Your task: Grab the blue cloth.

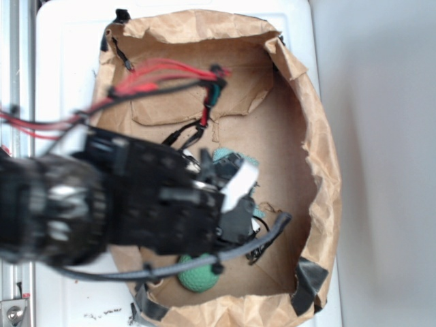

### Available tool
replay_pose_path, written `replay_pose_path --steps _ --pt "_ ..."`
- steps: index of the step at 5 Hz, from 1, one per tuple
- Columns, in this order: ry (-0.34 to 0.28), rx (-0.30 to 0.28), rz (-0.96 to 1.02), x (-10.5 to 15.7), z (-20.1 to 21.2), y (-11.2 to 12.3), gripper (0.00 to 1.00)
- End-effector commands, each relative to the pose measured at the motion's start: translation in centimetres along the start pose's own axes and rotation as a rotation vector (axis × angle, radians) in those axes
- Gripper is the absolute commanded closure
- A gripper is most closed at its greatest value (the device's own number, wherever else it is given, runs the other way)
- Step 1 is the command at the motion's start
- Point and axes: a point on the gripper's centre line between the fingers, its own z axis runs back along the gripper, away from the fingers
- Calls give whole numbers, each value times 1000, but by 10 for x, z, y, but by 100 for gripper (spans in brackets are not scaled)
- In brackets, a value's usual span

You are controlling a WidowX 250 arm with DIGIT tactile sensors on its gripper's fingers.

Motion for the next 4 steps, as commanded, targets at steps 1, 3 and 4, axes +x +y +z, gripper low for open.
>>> replay_pose_path --steps 1,3,4 --pt "-39 -9 -24 6 -3 -10 0" --pt "-52 13 -32 4 -11 -6 100" --pt "-52 -3 -30 10 2 -3 100"
